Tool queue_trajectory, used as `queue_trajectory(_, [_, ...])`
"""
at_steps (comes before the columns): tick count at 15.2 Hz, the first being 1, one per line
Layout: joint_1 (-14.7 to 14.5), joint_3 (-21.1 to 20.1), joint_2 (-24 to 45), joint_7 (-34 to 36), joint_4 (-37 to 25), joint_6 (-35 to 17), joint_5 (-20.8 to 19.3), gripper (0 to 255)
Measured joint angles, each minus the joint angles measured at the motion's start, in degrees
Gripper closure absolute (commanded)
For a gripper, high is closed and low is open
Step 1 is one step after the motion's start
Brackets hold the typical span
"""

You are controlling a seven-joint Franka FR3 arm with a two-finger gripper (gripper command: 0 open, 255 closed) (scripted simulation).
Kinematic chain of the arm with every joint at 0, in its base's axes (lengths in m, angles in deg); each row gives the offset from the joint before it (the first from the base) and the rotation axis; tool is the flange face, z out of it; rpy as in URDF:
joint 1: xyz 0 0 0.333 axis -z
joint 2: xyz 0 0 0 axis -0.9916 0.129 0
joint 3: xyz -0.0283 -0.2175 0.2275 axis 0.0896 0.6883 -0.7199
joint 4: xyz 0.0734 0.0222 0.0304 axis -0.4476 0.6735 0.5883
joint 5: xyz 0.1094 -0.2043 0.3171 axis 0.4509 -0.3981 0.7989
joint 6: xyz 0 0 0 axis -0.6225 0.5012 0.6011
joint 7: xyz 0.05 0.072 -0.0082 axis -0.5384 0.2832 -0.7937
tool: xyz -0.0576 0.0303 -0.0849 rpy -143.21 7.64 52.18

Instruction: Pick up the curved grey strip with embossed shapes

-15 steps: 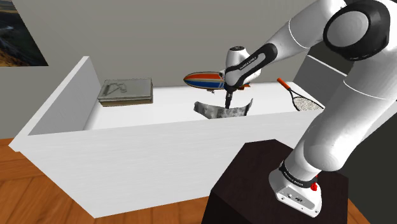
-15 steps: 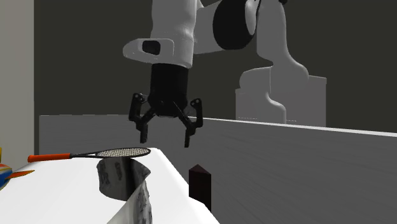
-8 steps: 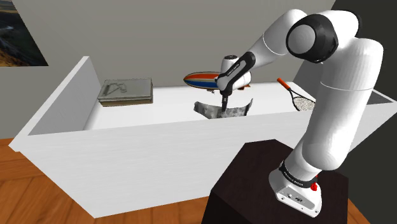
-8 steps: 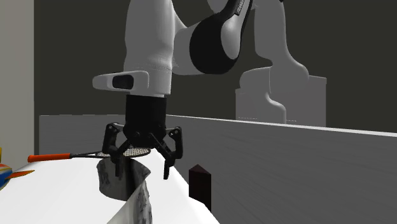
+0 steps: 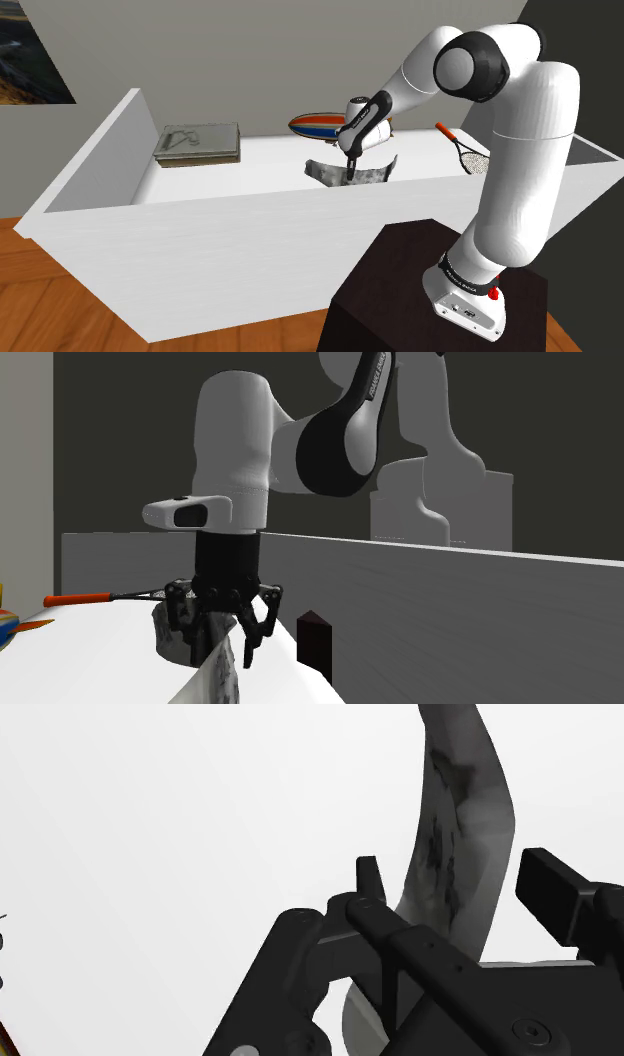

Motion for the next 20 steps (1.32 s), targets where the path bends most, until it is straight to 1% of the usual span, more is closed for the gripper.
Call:
queue_trajectory(10, [-0.15, 0.09, -0.33, 0.17, 0.18, 0.18, -0.13, 255])
queue_trajectory(20, [-1.38, 1.69, -6.78, 1.31, 0.18, 6.45, -2.62, 255])
